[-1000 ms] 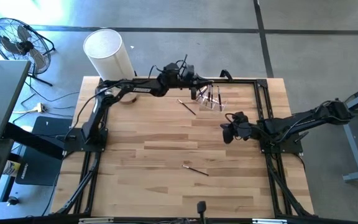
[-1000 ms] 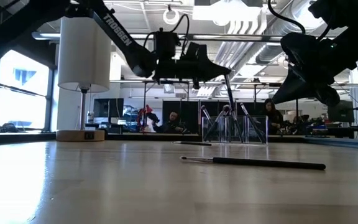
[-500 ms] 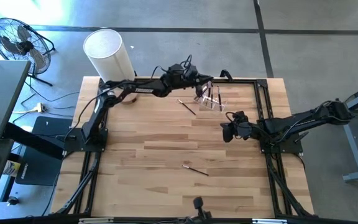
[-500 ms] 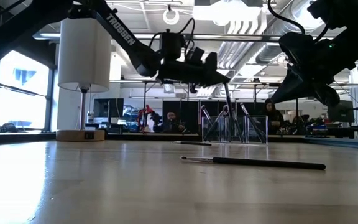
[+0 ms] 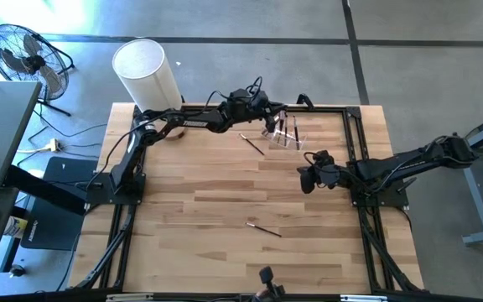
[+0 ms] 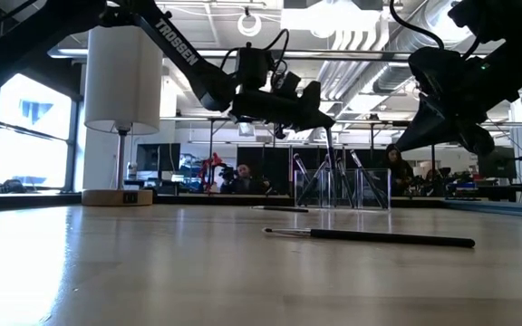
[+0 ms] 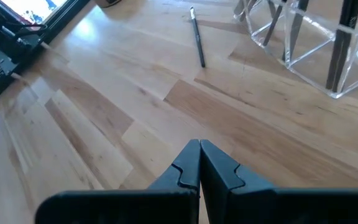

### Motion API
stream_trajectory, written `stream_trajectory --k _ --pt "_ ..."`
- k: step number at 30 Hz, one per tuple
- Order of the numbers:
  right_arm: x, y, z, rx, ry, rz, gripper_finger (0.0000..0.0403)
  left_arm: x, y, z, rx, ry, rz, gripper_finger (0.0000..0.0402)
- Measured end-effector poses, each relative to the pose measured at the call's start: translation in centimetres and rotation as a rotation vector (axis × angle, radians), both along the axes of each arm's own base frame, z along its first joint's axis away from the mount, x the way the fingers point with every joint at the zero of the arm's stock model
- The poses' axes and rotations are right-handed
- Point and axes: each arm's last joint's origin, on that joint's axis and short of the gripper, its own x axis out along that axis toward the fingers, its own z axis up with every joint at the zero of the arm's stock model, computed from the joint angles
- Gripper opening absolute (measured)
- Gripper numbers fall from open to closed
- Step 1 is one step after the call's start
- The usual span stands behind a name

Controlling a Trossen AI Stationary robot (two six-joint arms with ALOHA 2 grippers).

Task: Pick & Place Makeup Brushes
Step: Put the black makeup brush into the transparent organizer

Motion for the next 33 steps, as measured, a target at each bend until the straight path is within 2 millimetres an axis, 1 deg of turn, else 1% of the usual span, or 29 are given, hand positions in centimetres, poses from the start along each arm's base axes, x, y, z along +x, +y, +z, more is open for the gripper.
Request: stream_trajectory --k 8,10,13,20,23,25,28,31,33 --pt "0.0 0.1 0.0 0.011 0.004 0.02 0.0 0.0 0.0 0.0 0.001 -0.002 0.008 0.0024" --pt "0.0 0.1 0.0 0.015 0.005 0.027 0.0 0.0 0.0 0.0 0.002 -0.004 0.008 0.003" --pt "0.0 0.1 0.0 0.011 0.012 0.048 0.0 0.1 -0.2 0.2 0.01 -0.021 0.008 0.0055" --pt "0.0 0.1 0.0 0.001 0.021 0.065 0.0 0.4 -0.8 -0.1 -0.012 0.007 -0.005 0.0138" --pt "0.1 0.2 0.0 0.003 0.026 0.086 0.0 0.4 -1.0 -0.3 -0.021 0.023 -0.034 0.0156" --pt "0.1 0.2 -0.1 0.003 0.032 0.107 0.0 0.3 -1.3 0.4 -0.028 0.019 -0.073 0.016" --pt "0.1 0.3 -0.1 -0.003 0.038 0.125 0.0 0.0 -2.0 2.3 -0.061 -0.006 -0.105 0.0161" --pt "0.1 0.3 -0.1 -0.023 0.048 0.14 0.0 -0.8 -2.5 3.6 -0.169 0.043 -0.1 0.0161" --pt "0.1 0.3 -0.1 -0.039 0.055 0.153 0.0 -1.4 -3.0 4.5 -0.233 0.087 -0.068 0.0153"
